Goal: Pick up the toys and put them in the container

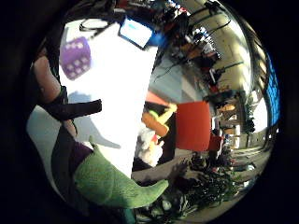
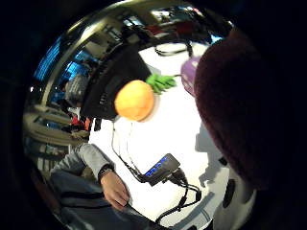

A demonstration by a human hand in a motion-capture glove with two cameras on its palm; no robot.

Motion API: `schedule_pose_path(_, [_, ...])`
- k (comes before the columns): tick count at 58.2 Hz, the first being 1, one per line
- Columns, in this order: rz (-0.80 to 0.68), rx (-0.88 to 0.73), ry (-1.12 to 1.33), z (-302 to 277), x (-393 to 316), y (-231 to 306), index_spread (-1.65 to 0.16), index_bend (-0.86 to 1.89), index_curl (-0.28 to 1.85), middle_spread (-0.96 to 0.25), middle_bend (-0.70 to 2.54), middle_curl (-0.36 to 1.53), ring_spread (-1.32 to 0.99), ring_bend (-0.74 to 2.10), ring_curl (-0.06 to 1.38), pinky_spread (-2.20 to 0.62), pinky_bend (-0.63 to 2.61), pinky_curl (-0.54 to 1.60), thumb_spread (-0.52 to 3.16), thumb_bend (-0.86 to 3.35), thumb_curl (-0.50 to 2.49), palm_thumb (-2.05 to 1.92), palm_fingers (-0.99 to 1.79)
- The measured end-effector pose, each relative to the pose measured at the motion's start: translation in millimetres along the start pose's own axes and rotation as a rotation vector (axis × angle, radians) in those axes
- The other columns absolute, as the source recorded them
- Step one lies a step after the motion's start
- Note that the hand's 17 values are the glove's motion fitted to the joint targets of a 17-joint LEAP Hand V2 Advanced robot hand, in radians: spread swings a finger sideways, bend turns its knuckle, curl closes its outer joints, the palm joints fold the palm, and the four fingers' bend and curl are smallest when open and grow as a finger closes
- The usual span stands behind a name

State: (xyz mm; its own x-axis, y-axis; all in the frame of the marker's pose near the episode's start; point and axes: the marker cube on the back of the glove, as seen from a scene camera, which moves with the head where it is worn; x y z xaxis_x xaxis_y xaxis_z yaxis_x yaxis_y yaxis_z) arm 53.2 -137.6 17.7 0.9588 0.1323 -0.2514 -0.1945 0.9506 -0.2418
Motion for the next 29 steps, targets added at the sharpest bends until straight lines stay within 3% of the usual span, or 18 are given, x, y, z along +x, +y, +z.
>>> schedule_pose_path(14, [-0.164, 0.077, 0.060, -45.9, -72.5, -5.1, -0.28, 0.14, 0.03, -0.18, 0.60, 0.55, -0.26, 1.35, 0.47, -0.38, 1.36, 0.49, 1.23, 0.34, 0.59, 0.70, 0.78])
schedule_pose_path(29, [-0.173, -0.038, 0.155, -69.5, -66.1, 34.0, -0.27, 0.13, 0.04, -0.20, 0.57, 0.62, -0.26, 1.35, 0.47, -0.38, 1.35, 0.48, 1.21, 0.30, 0.63, 0.70, 0.78])
